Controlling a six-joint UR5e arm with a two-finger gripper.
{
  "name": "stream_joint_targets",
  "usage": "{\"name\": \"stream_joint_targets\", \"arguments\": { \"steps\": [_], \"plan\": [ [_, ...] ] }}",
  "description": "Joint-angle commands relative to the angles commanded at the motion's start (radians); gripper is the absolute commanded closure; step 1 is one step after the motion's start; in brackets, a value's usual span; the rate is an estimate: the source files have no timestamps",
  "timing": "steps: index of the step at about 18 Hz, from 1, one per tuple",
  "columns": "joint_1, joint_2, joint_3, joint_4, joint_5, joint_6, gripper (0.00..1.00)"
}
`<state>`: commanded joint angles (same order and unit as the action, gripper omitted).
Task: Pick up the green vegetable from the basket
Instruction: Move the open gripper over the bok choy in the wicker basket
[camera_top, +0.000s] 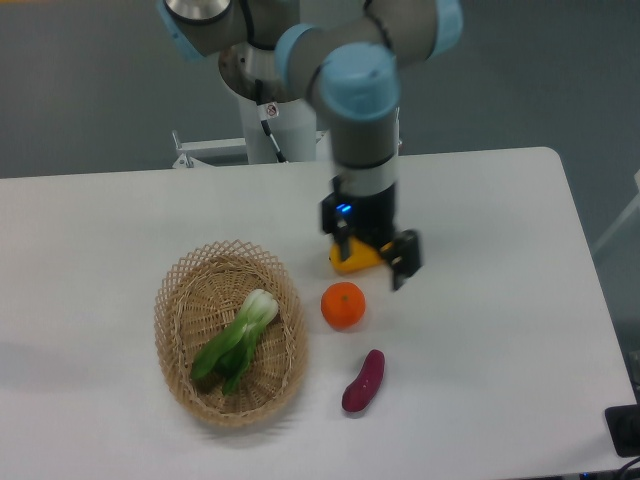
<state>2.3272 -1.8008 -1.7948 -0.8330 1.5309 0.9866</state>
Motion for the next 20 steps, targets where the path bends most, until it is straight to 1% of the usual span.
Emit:
{"name": "stream_joint_targets", "arguments": {
  "steps": [2,5,7,8,12,16,18,20],
  "plan": [
    [-0.034,-0.015,0.009,0.008,-0.002,-0.052,0.00],
    [-0.057,-0.035,0.008,0.028,-0.002,-0.130,0.00],
    [-0.090,-0.067,0.000,0.047,0.000,-0.132,0.00],
    [-0.094,-0.081,-0.004,0.058,0.000,-0.128,0.00],
    [-0.104,-0.095,-0.047,0.063,0.000,-0.137,0.00],
    [-0.120,-0.118,-0.054,0.063,0.000,-0.134,0.00],
    [-0.144,-0.127,-0.055,0.061,0.001,-0.143,0.00],
    [-0.158,-0.146,-0.055,0.064,0.003,-0.205,0.00]
  ]
}}
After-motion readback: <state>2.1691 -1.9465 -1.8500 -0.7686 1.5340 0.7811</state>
